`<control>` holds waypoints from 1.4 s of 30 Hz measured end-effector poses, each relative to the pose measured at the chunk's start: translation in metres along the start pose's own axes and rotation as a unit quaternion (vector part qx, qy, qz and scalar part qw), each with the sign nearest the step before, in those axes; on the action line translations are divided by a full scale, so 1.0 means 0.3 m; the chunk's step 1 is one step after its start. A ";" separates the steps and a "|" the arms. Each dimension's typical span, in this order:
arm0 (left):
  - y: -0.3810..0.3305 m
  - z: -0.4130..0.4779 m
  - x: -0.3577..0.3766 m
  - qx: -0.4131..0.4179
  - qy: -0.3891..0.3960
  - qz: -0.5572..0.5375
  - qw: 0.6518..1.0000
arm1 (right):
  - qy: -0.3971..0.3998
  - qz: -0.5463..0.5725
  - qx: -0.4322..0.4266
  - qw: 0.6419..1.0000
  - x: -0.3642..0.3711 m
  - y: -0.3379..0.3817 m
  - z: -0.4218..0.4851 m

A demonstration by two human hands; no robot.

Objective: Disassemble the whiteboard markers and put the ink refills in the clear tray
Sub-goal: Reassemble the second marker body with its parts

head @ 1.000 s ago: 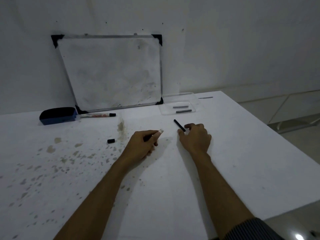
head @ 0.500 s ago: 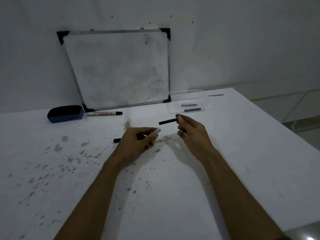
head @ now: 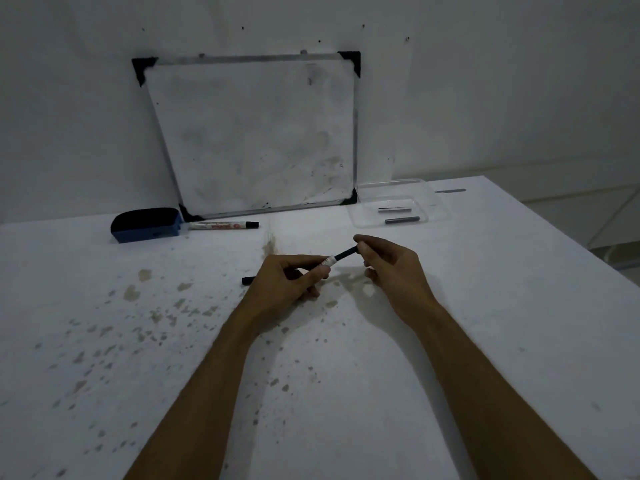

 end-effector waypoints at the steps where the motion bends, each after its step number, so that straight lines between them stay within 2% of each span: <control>1: 0.003 0.002 0.001 0.000 0.001 0.004 1.000 | 0.015 -0.014 -0.017 1.000 0.012 0.014 -0.006; 4: 0.000 0.002 0.005 0.008 0.000 0.003 1.000 | 0.054 -0.036 -0.046 0.997 0.063 0.041 -0.029; 12: -0.062 -0.025 -0.007 0.016 -0.008 0.008 1.000 | 0.033 -0.106 -0.106 0.988 0.096 0.074 -0.073; 16: -0.114 -0.062 -0.058 0.002 -0.007 0.045 0.999 | 0.050 -0.132 -0.115 0.983 0.123 0.097 -0.110; 19: -0.114 -0.103 -0.128 -0.004 -0.016 0.081 0.997 | 0.089 -0.201 -0.102 0.970 0.163 0.066 -0.115; 23: -0.063 -0.173 -0.293 0.007 -0.081 0.124 0.989 | 0.133 -0.328 -0.111 0.929 0.275 0.078 -0.092; 26: 0.003 -0.230 -0.404 -0.001 -0.180 0.034 0.983 | 0.170 -0.394 -0.148 0.891 0.413 0.092 -0.069; 28: 0.035 -0.241 -0.440 -0.020 -0.216 -0.013 0.976 | 0.166 -0.426 -0.163 0.874 0.484 0.085 -0.055; 32: 0.049 -0.224 -0.459 -0.020 -0.210 -0.037 0.977 | 0.161 -0.422 -0.149 0.880 0.579 0.066 -0.054; 36: 0.064 -0.219 -0.452 -0.019 -0.189 -0.015 0.982 | 0.165 -0.439 -0.194 0.862 0.642 0.075 -0.069; 42: 0.024 -0.194 -0.379 -0.004 -0.146 -0.027 0.989 | 0.119 -0.389 -0.179 0.896 0.528 0.098 -0.083</control>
Point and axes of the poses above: each hand's wrist, its own z-axis towards the middle knuckle, its own x-axis out of the palm, y = z × x, the point moved 9 cm from there along z, towards the middle knuckle, and after that the axes turned 2 degrees about -z, right-handed, at the moved point
